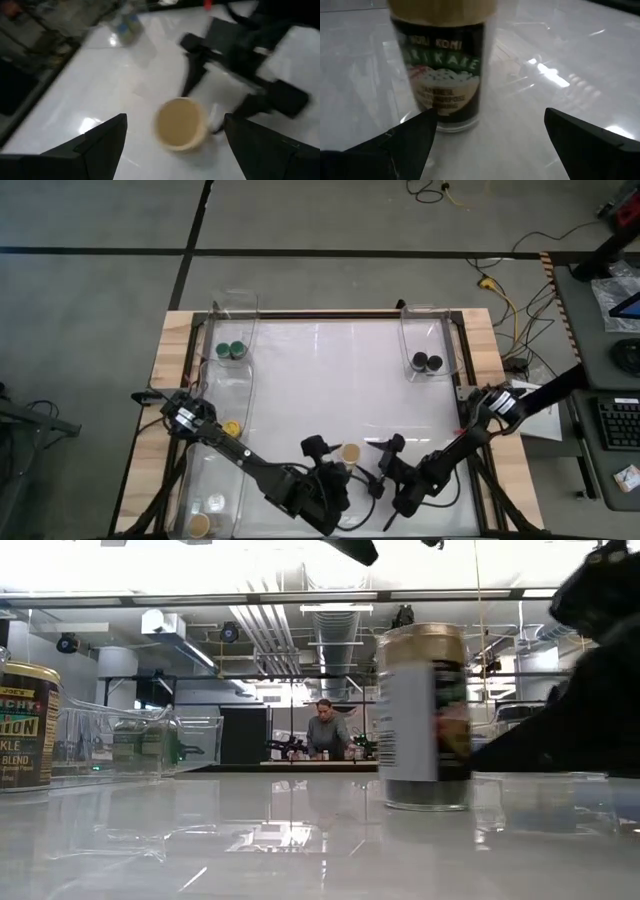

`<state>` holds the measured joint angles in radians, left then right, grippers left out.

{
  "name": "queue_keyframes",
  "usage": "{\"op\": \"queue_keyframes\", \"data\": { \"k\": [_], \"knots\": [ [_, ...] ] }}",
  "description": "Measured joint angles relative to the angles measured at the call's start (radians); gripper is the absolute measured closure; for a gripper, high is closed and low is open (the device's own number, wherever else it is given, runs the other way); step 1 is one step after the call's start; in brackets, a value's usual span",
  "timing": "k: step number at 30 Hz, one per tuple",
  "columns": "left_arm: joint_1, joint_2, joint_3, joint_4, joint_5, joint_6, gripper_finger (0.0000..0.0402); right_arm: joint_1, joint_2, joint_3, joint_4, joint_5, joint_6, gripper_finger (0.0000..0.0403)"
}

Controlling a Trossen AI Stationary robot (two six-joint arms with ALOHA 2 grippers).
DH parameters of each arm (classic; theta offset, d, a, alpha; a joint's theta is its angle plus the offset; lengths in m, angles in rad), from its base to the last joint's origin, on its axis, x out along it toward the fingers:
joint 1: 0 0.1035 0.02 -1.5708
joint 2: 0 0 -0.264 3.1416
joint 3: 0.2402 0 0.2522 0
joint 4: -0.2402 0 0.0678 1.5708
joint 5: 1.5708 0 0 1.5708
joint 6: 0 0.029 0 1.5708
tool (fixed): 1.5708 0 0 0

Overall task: Sort spices by type
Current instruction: Put the brown spice bottle into the bottom left transparent bin

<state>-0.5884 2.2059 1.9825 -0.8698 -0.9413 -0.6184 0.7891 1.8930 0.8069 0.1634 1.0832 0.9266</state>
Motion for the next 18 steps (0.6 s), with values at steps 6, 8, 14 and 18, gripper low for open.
{"op": "queue_keyframes", "data": {
  "k": [6, 8, 14, 18],
  "knots": [
    [-0.008, 0.000, -0.001, -0.003, 0.102, 0.029, 0.0086, -0.053, 0.060, 0.073, 0.028, -0.013, -0.075, 0.0042],
    [-0.011, 0.000, -0.001, -0.022, 0.110, 0.031, 0.0086, -0.066, 0.086, 0.112, 0.040, -0.051, -0.114, 0.0042],
    [-0.007, -0.009, -0.001, -0.037, 0.109, 0.036, 0.0086, -0.083, 0.141, 0.200, 0.023, -0.099, -0.187, 0.0042],
    [0.000, -0.013, 0.002, -0.027, 0.135, 0.069, 0.0086, -0.083, 0.132, 0.210, 0.028, -0.096, -0.187, 0.0042]
  ]
}}
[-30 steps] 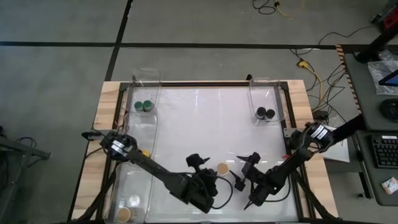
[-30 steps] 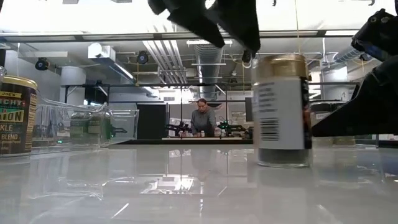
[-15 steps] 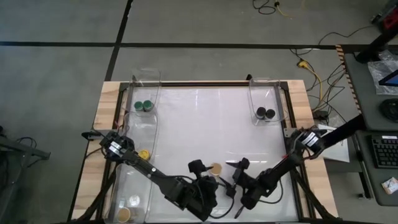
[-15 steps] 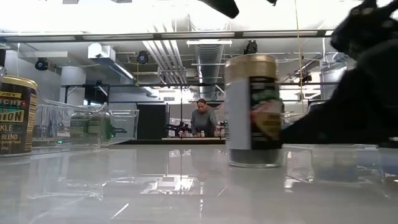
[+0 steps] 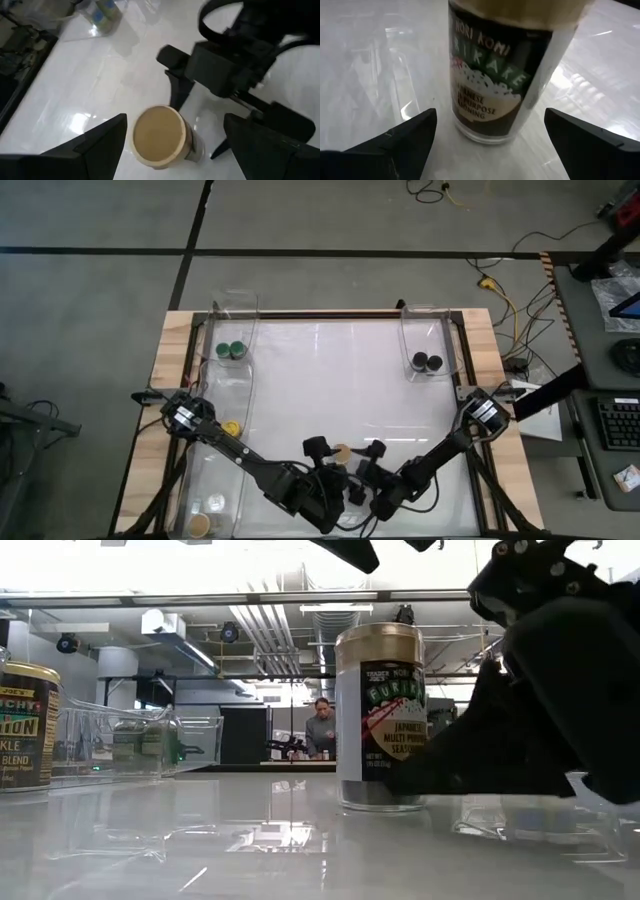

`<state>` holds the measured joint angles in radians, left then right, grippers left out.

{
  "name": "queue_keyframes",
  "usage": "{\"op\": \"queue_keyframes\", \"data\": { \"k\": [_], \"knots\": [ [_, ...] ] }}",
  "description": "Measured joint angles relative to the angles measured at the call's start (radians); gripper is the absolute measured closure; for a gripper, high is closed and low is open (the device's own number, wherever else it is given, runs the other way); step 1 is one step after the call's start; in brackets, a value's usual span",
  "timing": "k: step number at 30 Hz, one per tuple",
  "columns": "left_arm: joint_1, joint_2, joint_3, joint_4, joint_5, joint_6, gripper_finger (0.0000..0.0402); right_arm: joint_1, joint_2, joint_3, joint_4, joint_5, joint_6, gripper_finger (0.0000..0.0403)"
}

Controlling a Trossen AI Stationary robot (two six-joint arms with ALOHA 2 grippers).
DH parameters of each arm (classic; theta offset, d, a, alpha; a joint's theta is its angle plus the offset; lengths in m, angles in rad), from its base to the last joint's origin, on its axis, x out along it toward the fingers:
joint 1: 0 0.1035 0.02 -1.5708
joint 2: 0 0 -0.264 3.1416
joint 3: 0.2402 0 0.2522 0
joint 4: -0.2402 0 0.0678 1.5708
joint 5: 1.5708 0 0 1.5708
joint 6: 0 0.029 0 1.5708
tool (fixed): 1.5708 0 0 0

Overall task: Sort spices by type
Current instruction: Put the brown spice bottle into the bottom left transparent bin

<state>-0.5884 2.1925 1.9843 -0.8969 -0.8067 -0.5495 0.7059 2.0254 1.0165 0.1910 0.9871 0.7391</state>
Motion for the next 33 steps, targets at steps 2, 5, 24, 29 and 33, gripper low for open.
{"op": "queue_keyframes", "data": {
  "k": [2, 5, 24, 29, 33],
  "knots": [
    [0.002, 0.000, 0.003, 0.010, 0.027, 0.030, 0.0086, 0.000, -0.007, 0.000, -0.001, 0.000, 0.000, 0.0042],
    [0.007, -0.002, 0.004, 0.017, 0.079, 0.062, 0.0086, 0.004, -0.016, -0.001, -0.013, -0.011, 0.001, 0.0042],
    [0.127, -0.007, 0.051, -0.002, 0.292, -0.062, 0.0086, 0.098, -0.106, -0.003, -0.301, -0.075, 0.214, 0.0042],
    [0.140, -0.007, 0.108, -0.082, 0.298, -0.063, 0.0086, 0.108, -0.106, -0.009, -0.332, -0.075, 0.265, 0.0042],
    [0.152, -0.008, 0.133, -0.136, 0.314, -0.107, 0.0086, 0.125, -0.106, -0.010, -0.363, -0.075, 0.284, 0.0042]
  ]
}}
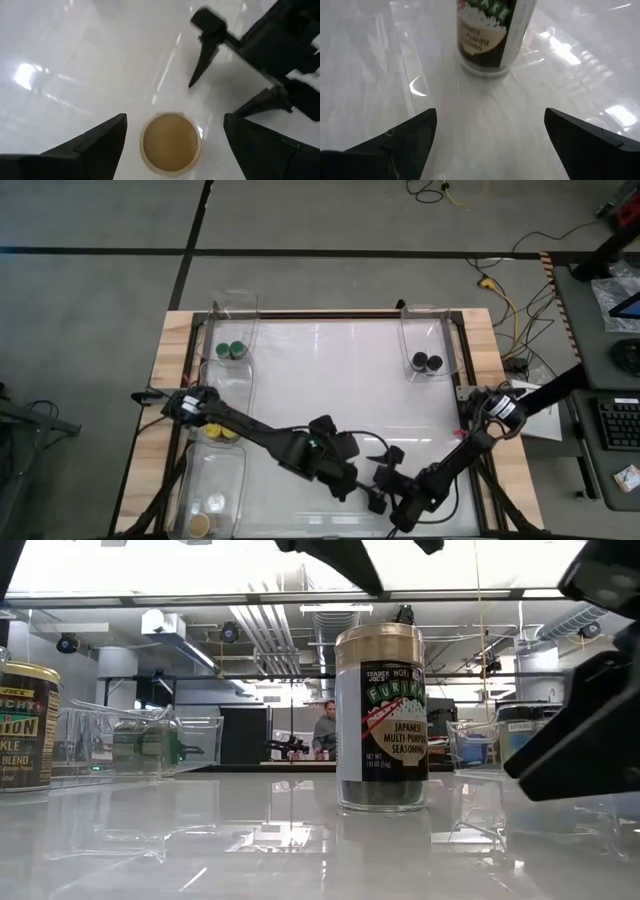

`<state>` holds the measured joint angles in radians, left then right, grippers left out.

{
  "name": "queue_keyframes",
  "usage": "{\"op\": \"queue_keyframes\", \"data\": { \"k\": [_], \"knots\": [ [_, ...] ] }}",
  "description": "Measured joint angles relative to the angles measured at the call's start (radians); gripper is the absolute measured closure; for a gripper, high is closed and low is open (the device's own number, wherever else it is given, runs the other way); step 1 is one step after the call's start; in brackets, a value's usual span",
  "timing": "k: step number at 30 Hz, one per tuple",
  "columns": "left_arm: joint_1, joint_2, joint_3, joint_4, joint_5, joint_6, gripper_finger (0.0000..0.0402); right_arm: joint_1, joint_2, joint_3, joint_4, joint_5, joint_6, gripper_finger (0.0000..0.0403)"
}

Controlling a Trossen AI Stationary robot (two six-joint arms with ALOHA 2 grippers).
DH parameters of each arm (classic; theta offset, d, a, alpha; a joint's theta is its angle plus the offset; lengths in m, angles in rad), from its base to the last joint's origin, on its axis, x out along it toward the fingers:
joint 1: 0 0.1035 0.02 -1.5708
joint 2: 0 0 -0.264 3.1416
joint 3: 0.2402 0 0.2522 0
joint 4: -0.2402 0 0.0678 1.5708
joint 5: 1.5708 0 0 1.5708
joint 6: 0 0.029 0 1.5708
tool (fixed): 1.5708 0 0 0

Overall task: Sort spices by type
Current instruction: Put the brown spice bottle into the bottom left transparent bin

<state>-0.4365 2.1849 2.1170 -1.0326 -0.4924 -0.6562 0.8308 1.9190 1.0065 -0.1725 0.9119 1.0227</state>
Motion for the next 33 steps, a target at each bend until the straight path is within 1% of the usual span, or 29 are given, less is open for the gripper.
{"op": "queue_keyframes", "data": {
  "k": [6, 9, 15, 20, 25, 30, 33],
  "knots": [
    [0.028, 0.000, -0.031, -0.011, 0.096, -0.065, 0.0081, 0.021, 0.000, -0.005, -0.012, 0.002, 0.001, 0.0042],
    [0.044, 0.000, -0.048, -0.011, 0.116, -0.087, 0.0073, 0.027, 0.000, -0.017, -0.012, 0.004, 0.024, 0.0042],
    [0.053, 0.000, -0.083, -0.004, 0.121, -0.090, 0.0060, 0.046, 0.000, -0.047, -0.010, 0.004, 0.088, 0.0042],
    [0.053, 0.000, -0.085, 0.029, 0.137, -0.091, 0.0056, 0.051, 0.000, -0.061, -0.006, 0.005, 0.129, 0.0042],
    [0.053, 0.000, -0.096, 0.063, 0.139, -0.092, 0.0056, 0.051, 0.000, -0.062, -0.006, 0.005, 0.129, 0.0042],
    [0.060, 0.002, -0.106, 0.043, 0.102, -0.113, 0.0056, 0.051, 0.000, -0.062, -0.003, 0.005, 0.130, 0.0042],
    [0.060, 0.002, -0.106, 0.052, 0.120, -0.113, 0.0056, 0.051, 0.000, -0.062, -0.002, 0.004, 0.137, 0.0042]
  ]
}}
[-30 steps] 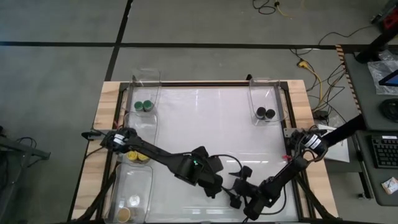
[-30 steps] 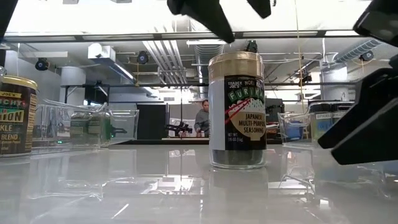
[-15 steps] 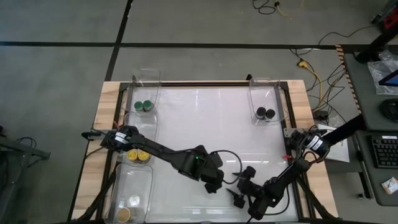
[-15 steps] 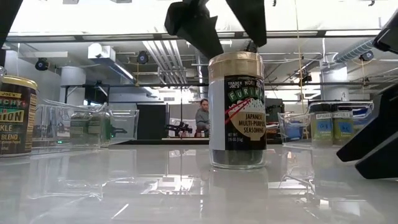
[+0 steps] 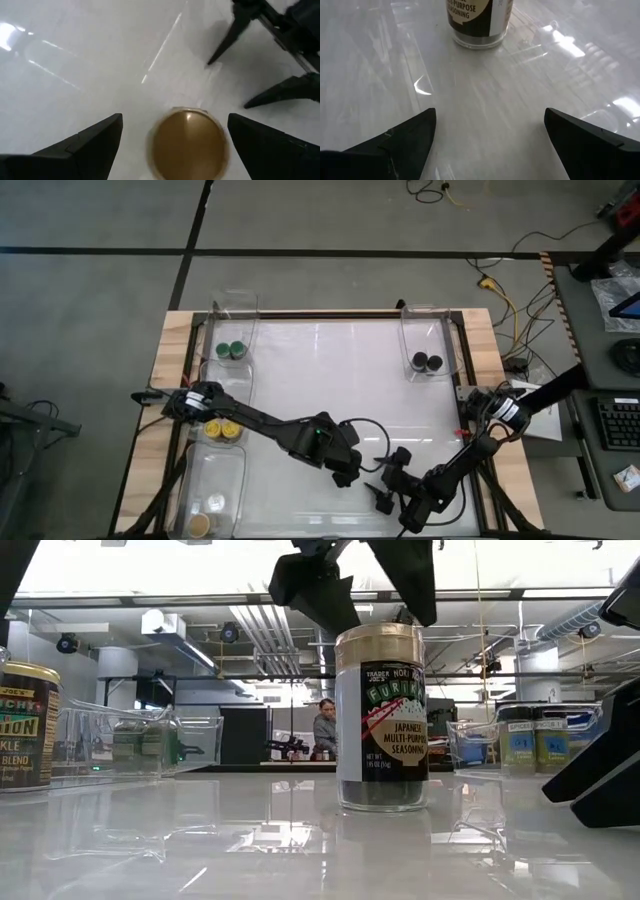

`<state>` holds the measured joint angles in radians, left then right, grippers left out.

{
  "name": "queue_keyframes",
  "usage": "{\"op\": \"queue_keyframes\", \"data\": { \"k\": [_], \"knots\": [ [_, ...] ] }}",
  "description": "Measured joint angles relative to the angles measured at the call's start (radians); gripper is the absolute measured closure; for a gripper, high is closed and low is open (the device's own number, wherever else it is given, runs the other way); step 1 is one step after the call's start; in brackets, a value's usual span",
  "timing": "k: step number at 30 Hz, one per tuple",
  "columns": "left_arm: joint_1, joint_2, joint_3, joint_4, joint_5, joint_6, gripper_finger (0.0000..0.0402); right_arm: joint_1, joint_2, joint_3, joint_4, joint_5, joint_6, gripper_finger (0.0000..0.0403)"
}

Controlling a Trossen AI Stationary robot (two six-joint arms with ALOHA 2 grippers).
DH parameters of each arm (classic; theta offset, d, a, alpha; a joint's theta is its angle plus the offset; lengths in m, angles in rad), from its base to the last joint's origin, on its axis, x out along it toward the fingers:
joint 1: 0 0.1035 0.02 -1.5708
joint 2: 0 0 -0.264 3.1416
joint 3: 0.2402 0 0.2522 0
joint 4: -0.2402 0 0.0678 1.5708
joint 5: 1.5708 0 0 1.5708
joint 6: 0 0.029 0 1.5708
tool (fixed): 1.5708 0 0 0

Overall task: Sort spices by type
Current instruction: Put the brown spice bottle into the bottom left transparent bin

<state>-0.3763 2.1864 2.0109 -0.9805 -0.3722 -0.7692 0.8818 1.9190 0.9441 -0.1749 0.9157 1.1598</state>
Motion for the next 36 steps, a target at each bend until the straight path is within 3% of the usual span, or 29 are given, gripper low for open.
{"op": "queue_keyframes", "data": {
  "k": [17, 36],
  "knots": [
    [-0.001, 0.000, -0.044, 0.015, 0.000, -0.003, 0.0056, 0.000, 0.000, 0.000, 0.001, -0.004, 0.011, 0.0042],
    [0.085, 0.043, -0.044, 0.010, 0.285, 0.000, 0.0056, 0.002, 0.000, 0.000, 0.001, -0.018, 0.030, 0.0042]
  ]
}}
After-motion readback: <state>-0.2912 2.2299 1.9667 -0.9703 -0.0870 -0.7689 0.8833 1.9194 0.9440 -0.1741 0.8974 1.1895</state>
